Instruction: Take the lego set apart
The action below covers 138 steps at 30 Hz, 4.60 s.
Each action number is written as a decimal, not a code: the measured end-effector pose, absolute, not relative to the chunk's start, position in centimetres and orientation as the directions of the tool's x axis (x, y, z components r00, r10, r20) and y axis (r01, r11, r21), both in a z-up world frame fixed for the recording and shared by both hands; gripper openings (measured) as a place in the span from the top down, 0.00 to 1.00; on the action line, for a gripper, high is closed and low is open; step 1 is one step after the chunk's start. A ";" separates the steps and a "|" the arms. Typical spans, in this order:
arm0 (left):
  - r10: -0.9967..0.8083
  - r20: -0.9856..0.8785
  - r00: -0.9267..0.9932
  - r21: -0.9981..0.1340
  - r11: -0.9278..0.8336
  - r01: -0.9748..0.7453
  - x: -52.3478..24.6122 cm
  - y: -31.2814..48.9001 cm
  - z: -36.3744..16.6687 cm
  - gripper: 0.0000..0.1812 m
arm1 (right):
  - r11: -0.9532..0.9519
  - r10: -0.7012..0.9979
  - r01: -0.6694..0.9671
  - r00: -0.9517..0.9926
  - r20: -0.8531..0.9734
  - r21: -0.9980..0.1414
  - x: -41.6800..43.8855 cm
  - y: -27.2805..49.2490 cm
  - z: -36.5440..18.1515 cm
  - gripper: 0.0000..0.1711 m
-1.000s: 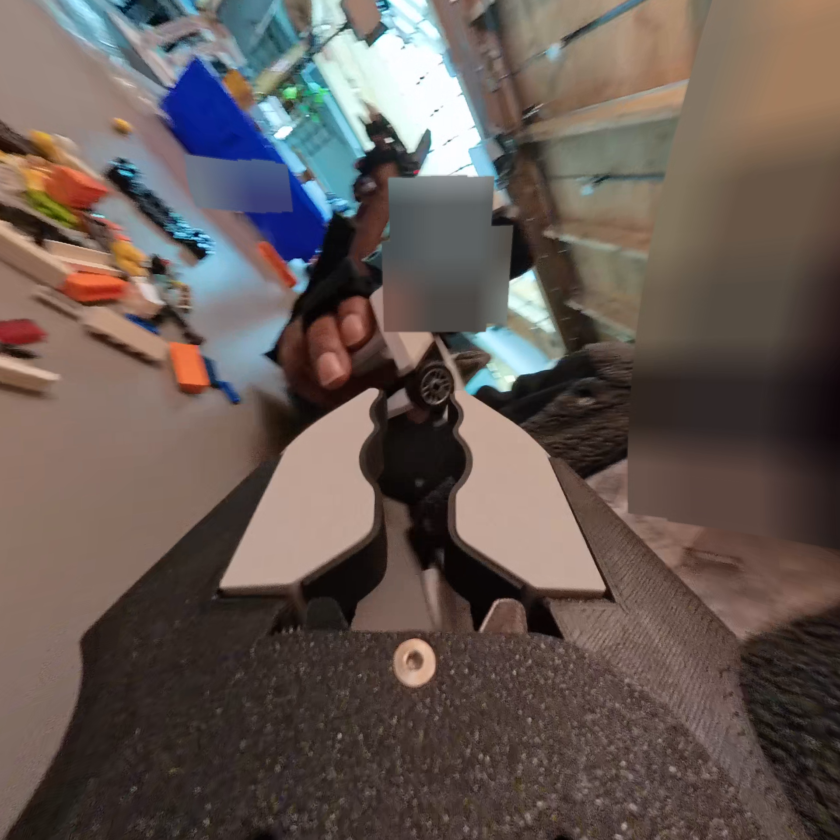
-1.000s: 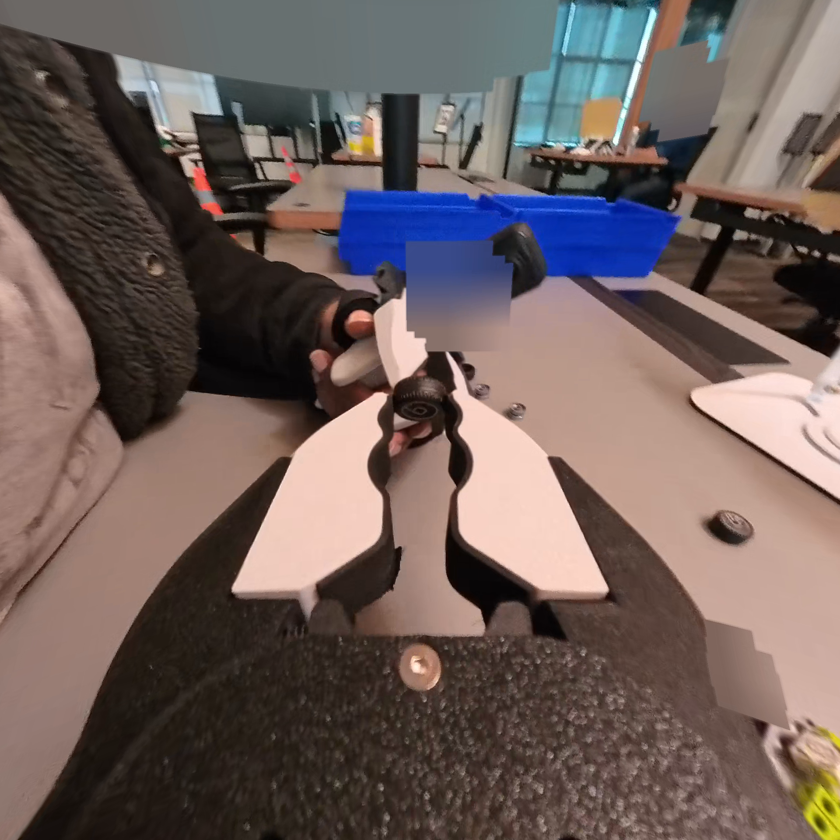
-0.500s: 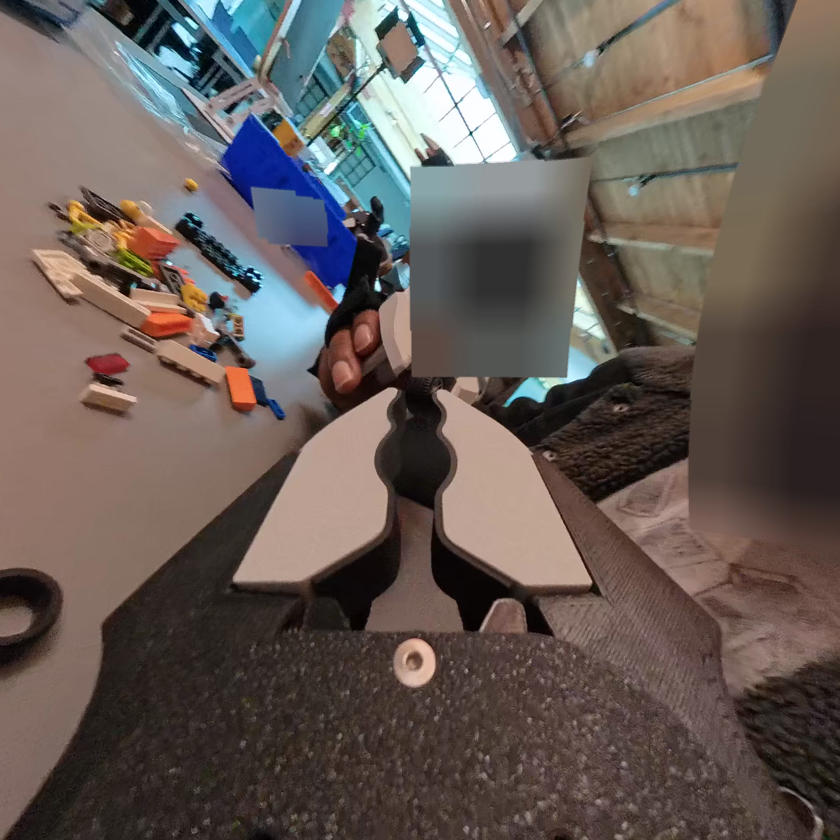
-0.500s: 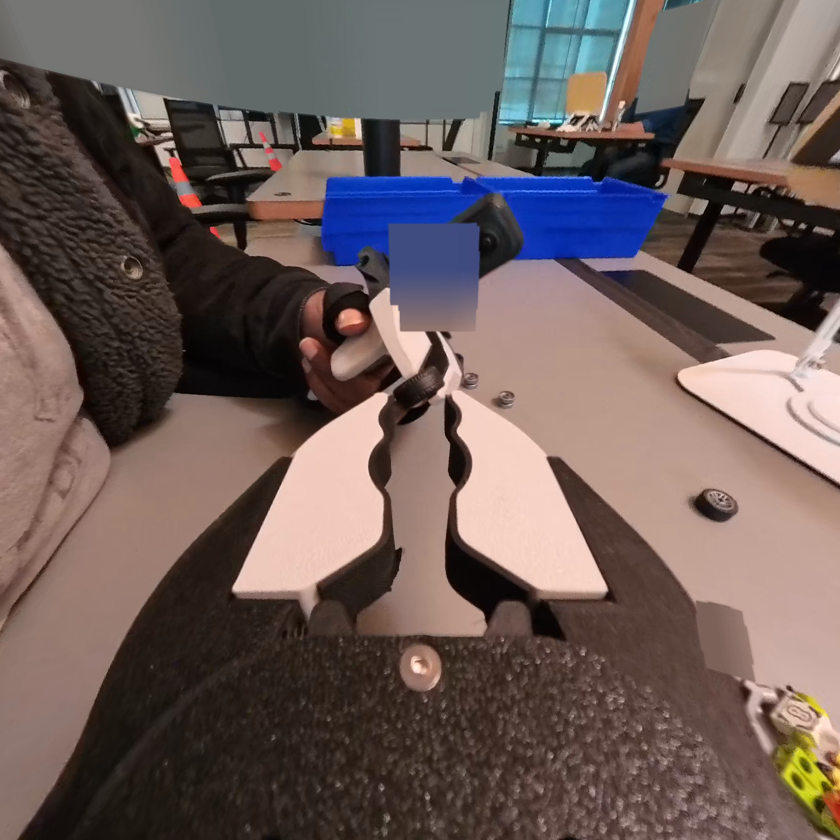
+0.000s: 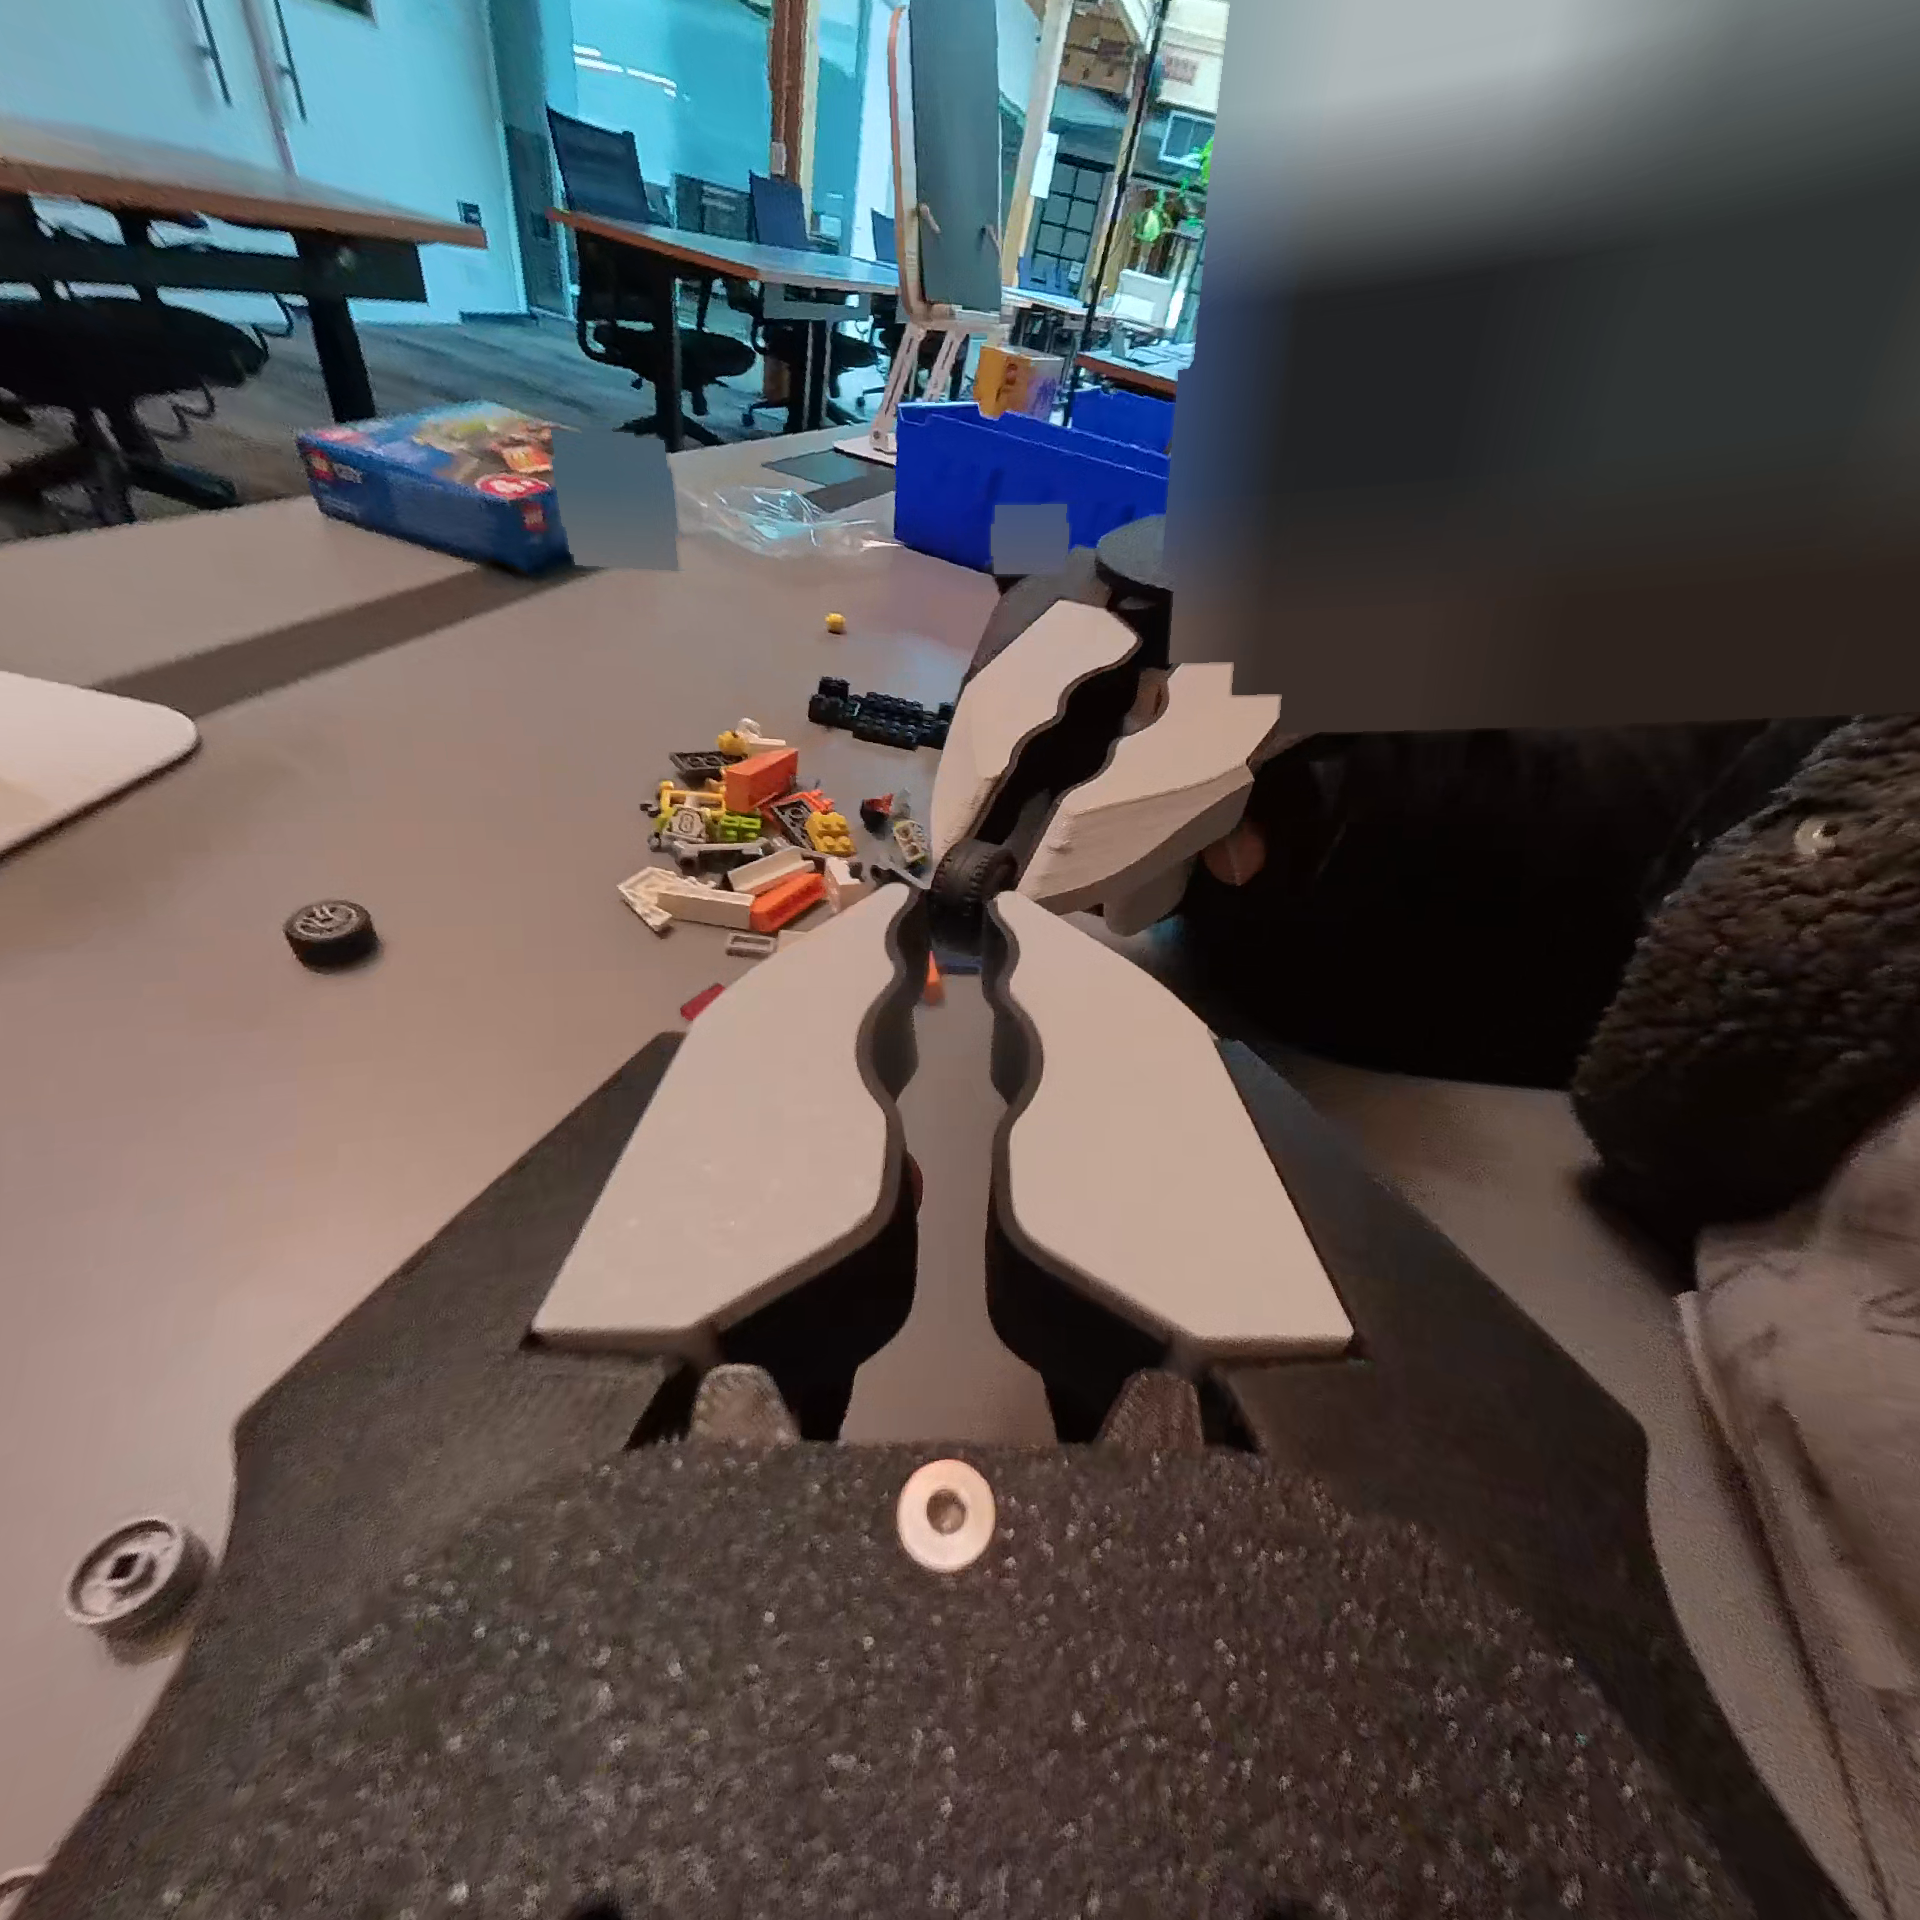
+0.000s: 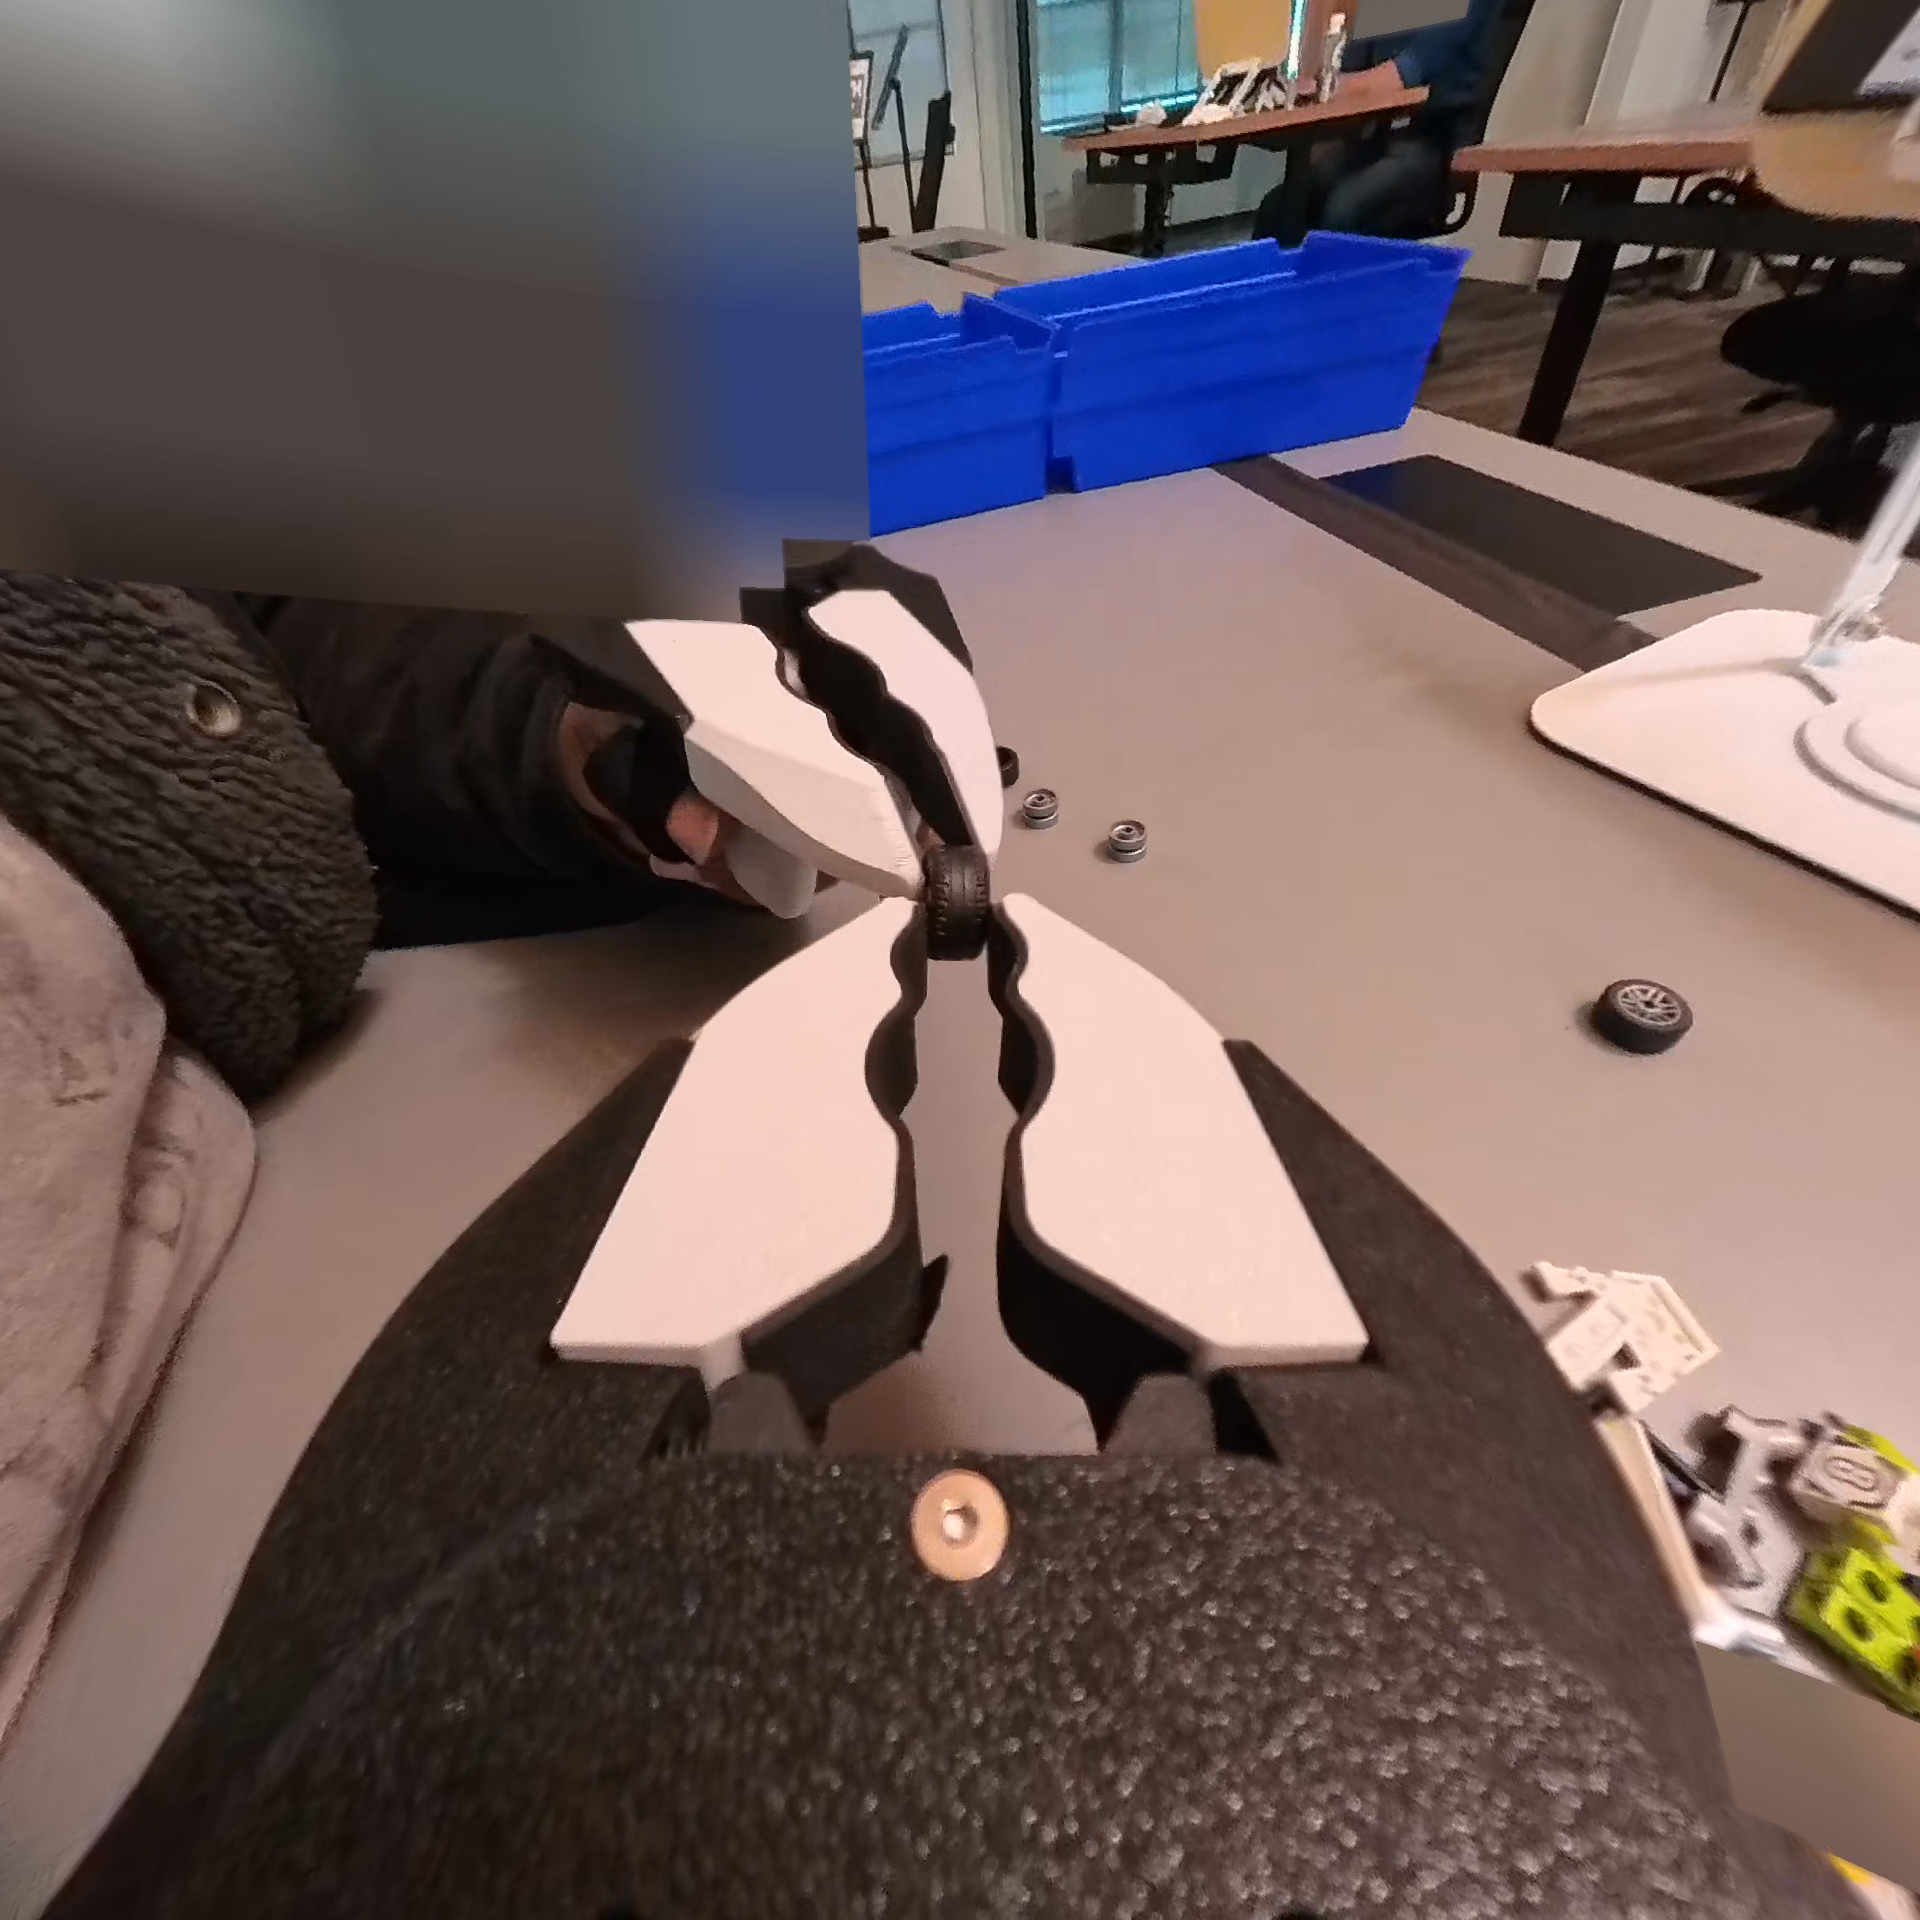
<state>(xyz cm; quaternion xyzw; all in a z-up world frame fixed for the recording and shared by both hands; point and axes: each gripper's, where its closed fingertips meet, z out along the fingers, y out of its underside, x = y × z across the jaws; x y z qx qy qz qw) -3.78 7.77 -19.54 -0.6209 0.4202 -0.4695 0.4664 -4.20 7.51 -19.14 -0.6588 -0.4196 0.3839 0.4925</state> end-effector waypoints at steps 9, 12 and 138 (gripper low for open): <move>-0.986 -0.040 0.162 -0.994 0.022 -0.110 -3.4 6.2 -19.0 0.93 | 0.021 0.959 0.228 0.270 0.084 -0.973 -3.9 6.1 -18.5 0.94; -0.992 -0.046 0.117 -0.993 0.034 -0.110 -3.3 5.4 -19.0 0.91 | 0.045 0.971 0.226 0.219 0.096 -0.973 -3.8 5.4 -18.5 0.94; -0.946 -0.050 0.319 -0.979 -0.016 -0.202 -4.6 9.6 -19.3 1.00 | -0.212 0.793 0.142 0.603 -0.085 -0.967 -0.6 8.3 -20.4 1.00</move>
